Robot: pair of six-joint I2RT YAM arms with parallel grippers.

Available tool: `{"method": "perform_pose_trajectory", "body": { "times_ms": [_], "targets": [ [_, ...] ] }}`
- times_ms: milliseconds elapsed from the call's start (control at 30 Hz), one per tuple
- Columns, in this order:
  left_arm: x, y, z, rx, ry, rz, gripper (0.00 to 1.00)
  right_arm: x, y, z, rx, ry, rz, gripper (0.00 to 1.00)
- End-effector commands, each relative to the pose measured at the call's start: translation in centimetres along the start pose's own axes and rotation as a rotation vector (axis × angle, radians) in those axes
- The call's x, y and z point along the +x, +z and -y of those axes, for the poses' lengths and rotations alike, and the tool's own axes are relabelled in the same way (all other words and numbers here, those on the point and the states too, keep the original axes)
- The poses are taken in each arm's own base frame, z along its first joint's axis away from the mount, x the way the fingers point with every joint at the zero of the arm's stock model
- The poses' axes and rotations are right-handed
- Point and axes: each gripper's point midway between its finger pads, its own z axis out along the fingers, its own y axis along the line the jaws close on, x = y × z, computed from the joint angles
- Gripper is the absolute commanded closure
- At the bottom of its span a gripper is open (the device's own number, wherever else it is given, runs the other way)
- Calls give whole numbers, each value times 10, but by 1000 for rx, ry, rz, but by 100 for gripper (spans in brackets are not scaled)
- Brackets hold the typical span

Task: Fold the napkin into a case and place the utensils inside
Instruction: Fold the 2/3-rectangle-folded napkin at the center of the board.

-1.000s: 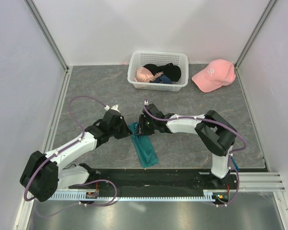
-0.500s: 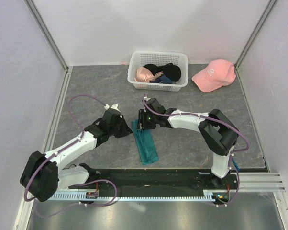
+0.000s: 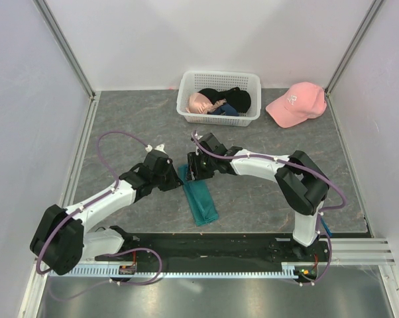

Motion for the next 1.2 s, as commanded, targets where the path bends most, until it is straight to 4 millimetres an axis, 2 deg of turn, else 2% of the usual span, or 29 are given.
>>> {"method": "perform_pose_trajectory", "body": {
  "times_ms": [0,233,533,667,1000,1167],
  "targets": [
    [-10,1,12,42,39,20,88,-10,-11,-10,-18,-47,10,47],
    [-12,-3,11,44,37,33,89,-38,-16,1,16,-14,67,38],
    [-12,-4,9,42,24,37,88,-66,-3,-7,17,-40,103,43],
    [-11,-5,9,48,24,36,88,-68,3,-4,34,-19,99,50],
    [-11,-5,8,46,28,38,88,-68,-14,9,116,-23,130,48],
    [-10,-5,8,49,23,34,88,-57,-5,5,91,15,97,48]
  ]
}}
